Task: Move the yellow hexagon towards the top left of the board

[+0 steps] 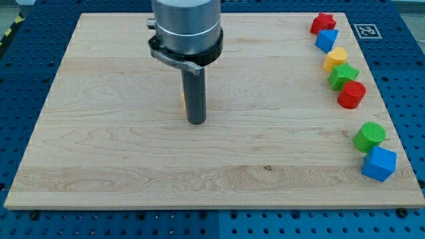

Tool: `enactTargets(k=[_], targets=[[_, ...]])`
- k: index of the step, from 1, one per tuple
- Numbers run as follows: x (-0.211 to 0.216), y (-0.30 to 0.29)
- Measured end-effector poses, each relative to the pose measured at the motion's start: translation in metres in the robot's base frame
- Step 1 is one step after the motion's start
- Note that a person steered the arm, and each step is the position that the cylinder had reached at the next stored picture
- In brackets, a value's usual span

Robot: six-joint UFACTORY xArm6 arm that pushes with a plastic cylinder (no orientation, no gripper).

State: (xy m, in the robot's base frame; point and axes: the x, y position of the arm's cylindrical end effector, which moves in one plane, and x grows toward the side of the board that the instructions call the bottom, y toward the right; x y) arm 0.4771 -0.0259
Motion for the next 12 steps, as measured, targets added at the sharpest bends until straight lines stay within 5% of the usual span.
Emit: enactTargets(k=[6, 10, 12], targets=[[-0.208, -0.069], [-0.159, -0.077], [-0.168, -0.095]])
